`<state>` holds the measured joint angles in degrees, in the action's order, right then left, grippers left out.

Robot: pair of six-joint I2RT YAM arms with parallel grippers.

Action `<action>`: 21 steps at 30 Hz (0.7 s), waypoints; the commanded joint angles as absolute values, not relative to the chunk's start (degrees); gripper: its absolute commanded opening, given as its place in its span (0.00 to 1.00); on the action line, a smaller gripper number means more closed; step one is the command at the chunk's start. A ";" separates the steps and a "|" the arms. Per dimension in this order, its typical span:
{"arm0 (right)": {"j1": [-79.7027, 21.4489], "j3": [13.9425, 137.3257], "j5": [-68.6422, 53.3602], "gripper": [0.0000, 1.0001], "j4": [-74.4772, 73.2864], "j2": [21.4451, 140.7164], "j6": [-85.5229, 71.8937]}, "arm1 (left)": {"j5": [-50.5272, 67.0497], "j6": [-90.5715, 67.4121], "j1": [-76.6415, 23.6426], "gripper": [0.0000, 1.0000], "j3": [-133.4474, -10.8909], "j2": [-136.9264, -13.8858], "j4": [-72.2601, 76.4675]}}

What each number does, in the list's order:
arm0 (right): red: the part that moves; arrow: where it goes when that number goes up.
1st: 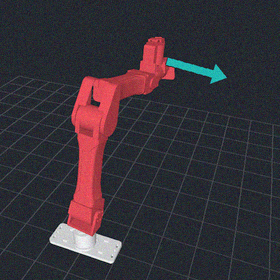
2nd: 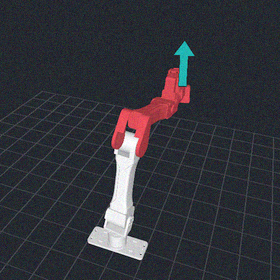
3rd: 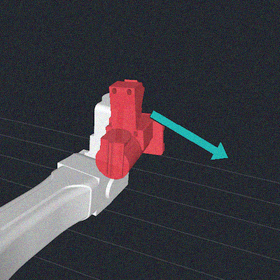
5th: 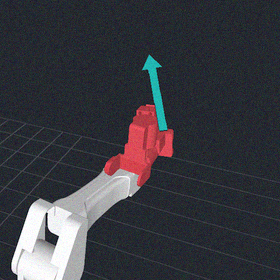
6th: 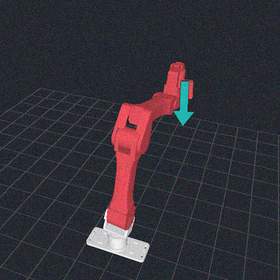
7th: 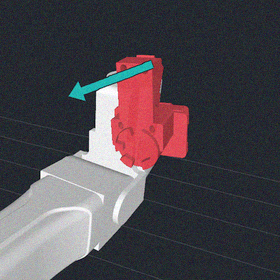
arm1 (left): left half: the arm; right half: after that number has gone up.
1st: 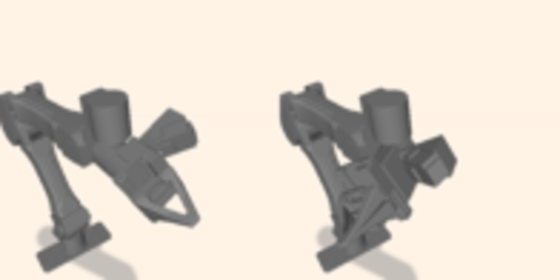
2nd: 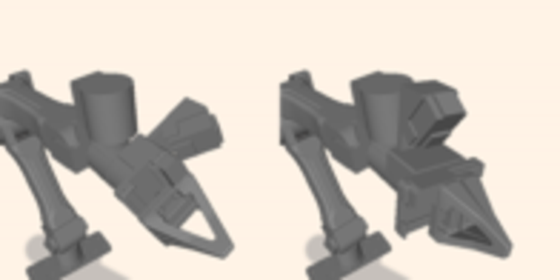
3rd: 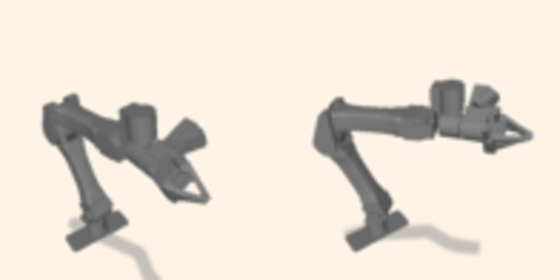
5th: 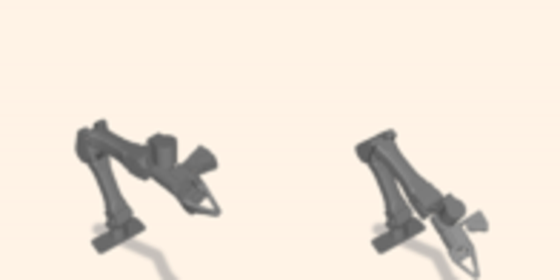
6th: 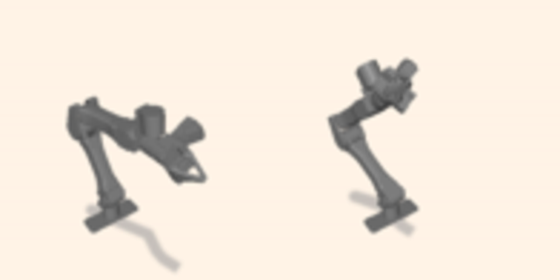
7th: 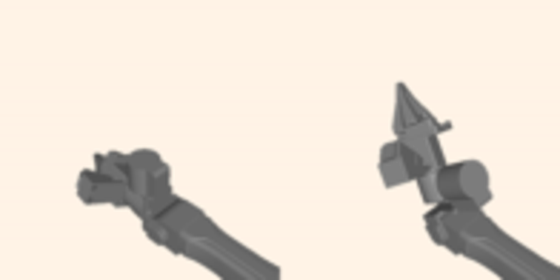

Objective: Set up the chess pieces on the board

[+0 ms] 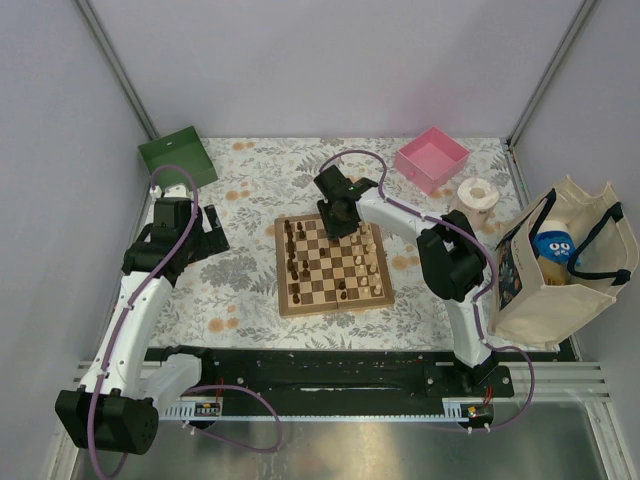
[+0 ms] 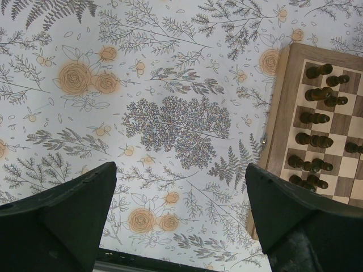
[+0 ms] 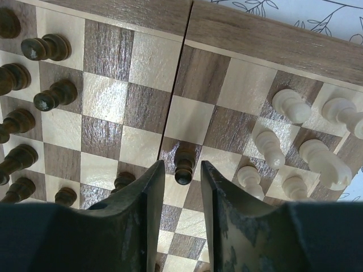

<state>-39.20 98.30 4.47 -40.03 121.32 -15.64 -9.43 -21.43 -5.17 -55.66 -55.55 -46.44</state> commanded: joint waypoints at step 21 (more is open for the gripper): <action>-44.03 108.63 1.93 0.18 -39.90 122.78 -16.79 | -8.88 -21.27 -4.92 0.99 -55.63 -54.84 -44.12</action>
<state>-40.99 104.53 3.36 -39.86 121.36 -15.92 -9.43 -21.43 -5.17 -55.66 -55.55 -46.44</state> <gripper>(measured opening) 0.224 0.988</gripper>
